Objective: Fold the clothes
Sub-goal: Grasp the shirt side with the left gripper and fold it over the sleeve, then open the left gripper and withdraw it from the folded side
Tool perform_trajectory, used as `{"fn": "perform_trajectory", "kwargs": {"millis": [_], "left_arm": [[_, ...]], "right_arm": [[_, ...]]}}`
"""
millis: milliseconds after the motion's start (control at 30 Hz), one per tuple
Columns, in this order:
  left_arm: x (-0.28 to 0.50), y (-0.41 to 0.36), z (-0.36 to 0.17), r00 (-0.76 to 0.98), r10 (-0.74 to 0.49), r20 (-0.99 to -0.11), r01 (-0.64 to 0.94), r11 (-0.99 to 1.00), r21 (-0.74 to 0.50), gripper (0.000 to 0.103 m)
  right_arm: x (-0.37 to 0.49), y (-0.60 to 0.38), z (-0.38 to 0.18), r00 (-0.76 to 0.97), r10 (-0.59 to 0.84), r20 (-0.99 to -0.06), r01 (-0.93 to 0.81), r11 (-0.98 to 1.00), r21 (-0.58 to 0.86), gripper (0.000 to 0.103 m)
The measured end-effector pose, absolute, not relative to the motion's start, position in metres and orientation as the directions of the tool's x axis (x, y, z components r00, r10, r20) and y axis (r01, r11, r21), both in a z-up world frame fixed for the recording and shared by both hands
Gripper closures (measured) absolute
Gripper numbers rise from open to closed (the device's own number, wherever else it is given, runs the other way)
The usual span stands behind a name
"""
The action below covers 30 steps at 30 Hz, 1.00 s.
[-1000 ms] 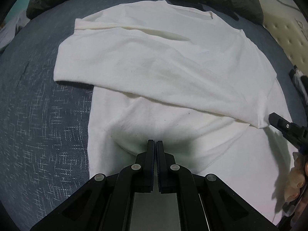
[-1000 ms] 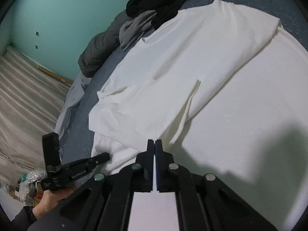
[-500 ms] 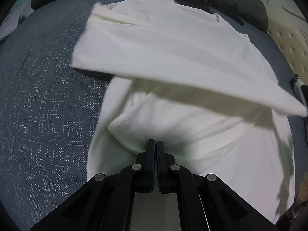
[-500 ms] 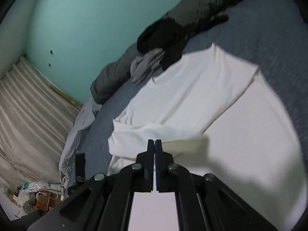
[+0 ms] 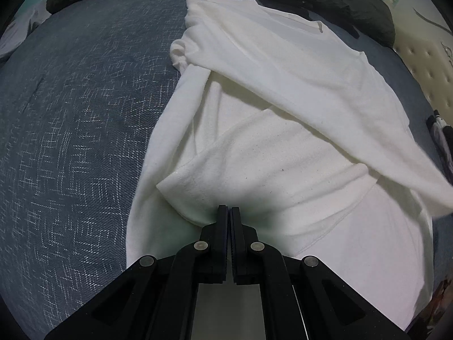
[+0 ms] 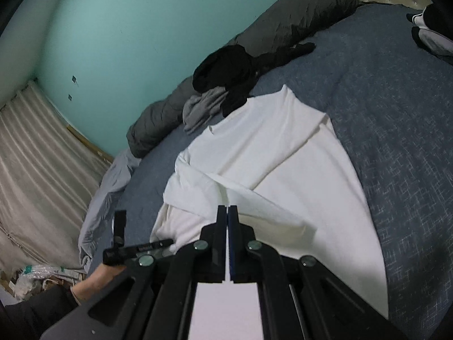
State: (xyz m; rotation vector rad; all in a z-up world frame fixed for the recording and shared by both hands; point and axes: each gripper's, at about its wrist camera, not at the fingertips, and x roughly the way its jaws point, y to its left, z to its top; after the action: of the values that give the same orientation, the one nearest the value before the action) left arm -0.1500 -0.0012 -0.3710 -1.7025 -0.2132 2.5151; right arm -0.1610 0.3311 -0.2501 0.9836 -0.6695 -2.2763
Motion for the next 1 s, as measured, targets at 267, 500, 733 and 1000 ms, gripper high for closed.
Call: {"fn": "perform_trajectory", "kwargs": {"millis": [267,500,733,1000], "left_arm": [[-0.155,-0.019,-0.332,-0.439,0.16,-0.884,0.006,-0.983,-0.181,0.101],[-0.193,-0.05,-0.325,-0.458,0.087,-0.885,0.045,-0.992,-0.121,0.101],[-0.259,-0.07,-0.345,-0.466,0.092,-0.88,0.048,-0.99,-0.129,0.101],[-0.281,-0.075,-0.343,-0.494,0.136,-0.859,-0.024,-0.989,-0.143,0.101]], "right_arm": [[-0.165,0.338,-0.266,-0.56,-0.665,-0.494,0.266,-0.709,0.654,0.102],[-0.167,0.349,-0.272,-0.565,-0.666,-0.488,0.245,-0.7,0.671,0.102],[-0.171,0.355,-0.278,-0.568,-0.658,-0.495,0.235,-0.706,0.668,0.102],[-0.178,0.356,-0.284,-0.56,-0.661,-0.501,0.231,-0.704,0.671,0.102]]}}
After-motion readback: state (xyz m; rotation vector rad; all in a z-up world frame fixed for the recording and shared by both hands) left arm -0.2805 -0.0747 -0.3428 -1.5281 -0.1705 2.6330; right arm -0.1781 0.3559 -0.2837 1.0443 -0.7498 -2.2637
